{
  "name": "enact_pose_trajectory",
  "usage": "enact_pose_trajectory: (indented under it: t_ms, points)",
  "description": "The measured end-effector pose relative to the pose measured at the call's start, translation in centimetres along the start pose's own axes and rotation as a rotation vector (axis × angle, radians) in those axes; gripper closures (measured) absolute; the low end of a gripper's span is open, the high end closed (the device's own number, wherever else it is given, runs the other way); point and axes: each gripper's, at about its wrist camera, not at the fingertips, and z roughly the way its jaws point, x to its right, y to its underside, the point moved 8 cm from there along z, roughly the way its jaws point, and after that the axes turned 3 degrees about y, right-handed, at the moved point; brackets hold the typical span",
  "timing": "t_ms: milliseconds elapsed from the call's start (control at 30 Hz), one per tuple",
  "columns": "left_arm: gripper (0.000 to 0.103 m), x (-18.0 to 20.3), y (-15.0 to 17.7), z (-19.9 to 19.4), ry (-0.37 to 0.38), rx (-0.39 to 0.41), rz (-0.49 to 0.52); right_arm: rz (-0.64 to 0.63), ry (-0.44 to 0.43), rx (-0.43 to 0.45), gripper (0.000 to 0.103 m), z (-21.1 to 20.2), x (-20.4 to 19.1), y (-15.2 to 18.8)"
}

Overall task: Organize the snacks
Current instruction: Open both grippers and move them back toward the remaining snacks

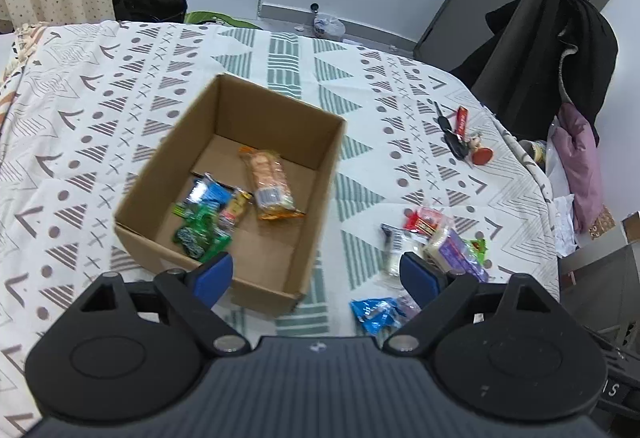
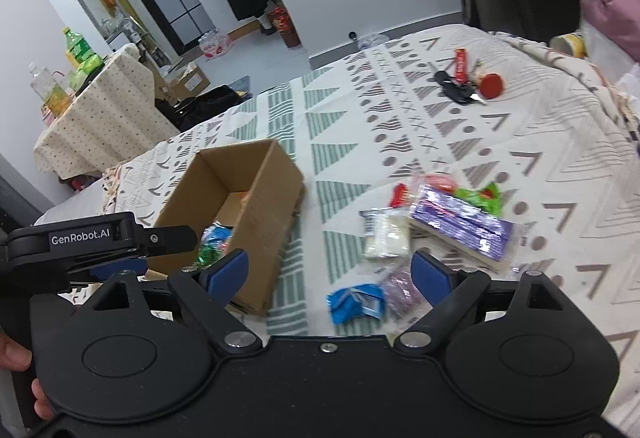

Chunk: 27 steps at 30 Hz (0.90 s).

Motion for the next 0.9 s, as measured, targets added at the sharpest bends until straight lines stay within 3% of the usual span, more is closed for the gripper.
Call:
enact_pose_trajectory:
  t_ms: [600,900]
  points:
    - [0.013,6.3,4.9,2.4,0.013,-0.054,0.027,0.064,0.074,-0.005,0.014,-3.3,9.5,2.3]
    - [0.013,8.7,6.8,3.8,-0.001,-0.078,0.036,0.095,0.054,-0.012,0.015,-3.5,13.2,3.2]
